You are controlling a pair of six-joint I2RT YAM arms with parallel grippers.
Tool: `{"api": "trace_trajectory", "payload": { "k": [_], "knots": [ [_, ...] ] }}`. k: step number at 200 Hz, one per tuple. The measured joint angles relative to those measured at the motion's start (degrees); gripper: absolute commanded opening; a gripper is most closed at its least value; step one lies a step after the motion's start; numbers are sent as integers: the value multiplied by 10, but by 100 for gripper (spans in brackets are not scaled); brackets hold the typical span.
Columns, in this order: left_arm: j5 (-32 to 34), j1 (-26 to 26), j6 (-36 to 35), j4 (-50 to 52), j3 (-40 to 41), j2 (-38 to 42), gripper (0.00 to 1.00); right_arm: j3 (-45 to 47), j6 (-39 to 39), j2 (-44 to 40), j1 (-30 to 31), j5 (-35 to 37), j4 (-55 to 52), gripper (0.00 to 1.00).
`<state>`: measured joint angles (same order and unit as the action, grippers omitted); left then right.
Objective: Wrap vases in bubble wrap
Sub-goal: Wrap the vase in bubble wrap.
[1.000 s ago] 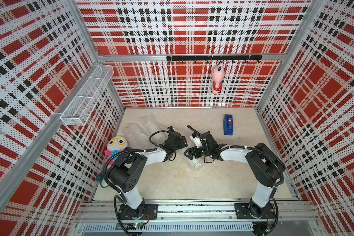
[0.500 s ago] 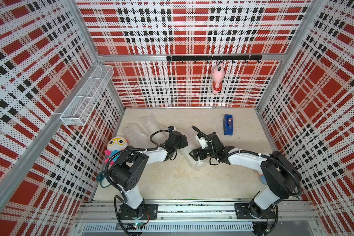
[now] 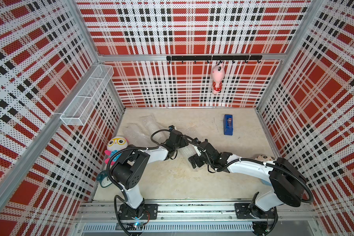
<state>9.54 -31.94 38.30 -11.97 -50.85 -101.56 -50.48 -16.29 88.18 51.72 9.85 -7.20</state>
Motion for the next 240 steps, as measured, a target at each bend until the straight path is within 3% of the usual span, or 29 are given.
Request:
{"api": "trace_trajectory", "payload": {
  "k": [69,167,199,240],
  "knots": [
    [2,0,0,0,0,0,88,-40,-29,56,24,62,-7,96],
    [-7,4,0,3,0,0,94,-26,-88,80,24,54,31,74],
    [-16,5,-2,16,-13,0,100,20,-113,60,0,10,93,73],
    [-22,5,-8,28,-43,2,98,84,-167,39,-41,-67,184,72]
  ]
}}
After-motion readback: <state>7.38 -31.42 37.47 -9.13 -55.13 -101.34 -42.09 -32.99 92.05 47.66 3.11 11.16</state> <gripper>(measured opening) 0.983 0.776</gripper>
